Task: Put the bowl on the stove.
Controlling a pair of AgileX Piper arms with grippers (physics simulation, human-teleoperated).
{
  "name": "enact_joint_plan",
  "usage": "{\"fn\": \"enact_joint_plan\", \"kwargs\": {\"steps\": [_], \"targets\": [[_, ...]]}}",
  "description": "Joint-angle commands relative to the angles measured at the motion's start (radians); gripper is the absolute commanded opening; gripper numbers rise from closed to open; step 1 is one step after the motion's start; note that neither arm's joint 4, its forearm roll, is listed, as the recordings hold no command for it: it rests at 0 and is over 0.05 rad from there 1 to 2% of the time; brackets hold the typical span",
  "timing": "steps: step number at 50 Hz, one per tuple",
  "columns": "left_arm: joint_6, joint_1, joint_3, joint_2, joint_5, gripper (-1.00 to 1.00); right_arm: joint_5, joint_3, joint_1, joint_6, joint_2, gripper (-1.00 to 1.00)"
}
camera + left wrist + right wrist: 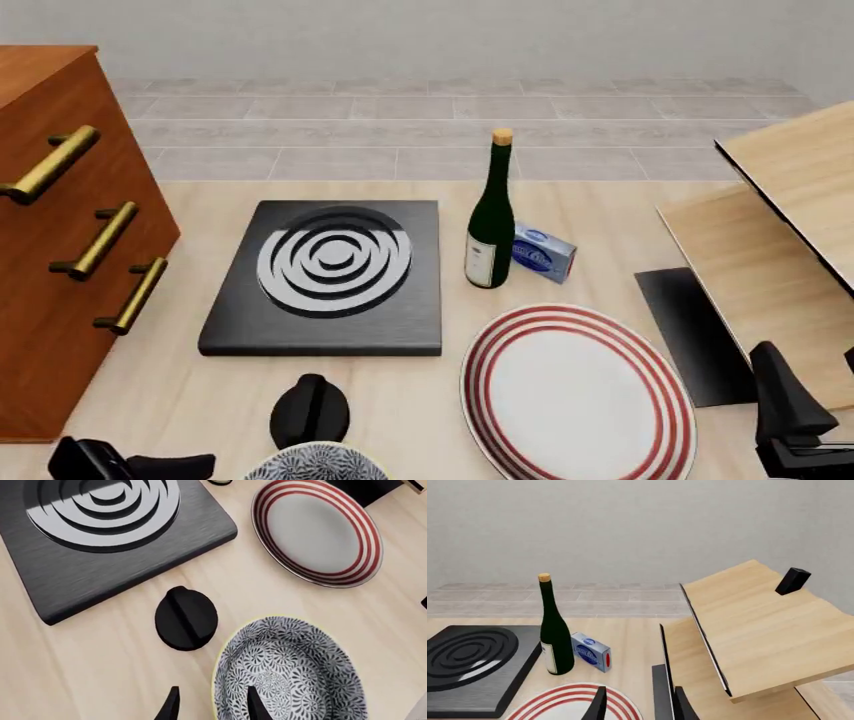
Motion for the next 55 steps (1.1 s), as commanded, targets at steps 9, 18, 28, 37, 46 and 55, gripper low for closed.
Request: {"fn": "enact_joint_plan", "kwargs": {"steps": [9,18,28,37,46,55], "targets": [[0.005,-0.003,0.001,0.078,-0.063,1.00,0.000,0.000,0.000,0.000,0.000,1.00],[0.011,-0.006,0.001,0.160,-0.139,1.00,0.000,0.000,0.000,0.000,0.000,1.00],[-0.007,-0.015,0.001,0.248,-0.204,1.00,0.000,0.000,0.000,0.000,0.000,1.00],[-0.010,-0.021,0.001,0.244,-0.190,1.00,0.000,0.000,0.000,0.000,0.000,1.00],[-0.015,-0.023,0.001,0.235,-0.174,1.00,0.000,0.000,0.000,0.000,0.000,1.00],[-0.016,-0.013,0.001,0.289,-0.213,1.00,0.000,0.000,0.000,0.000,0.000,1.00]]}}
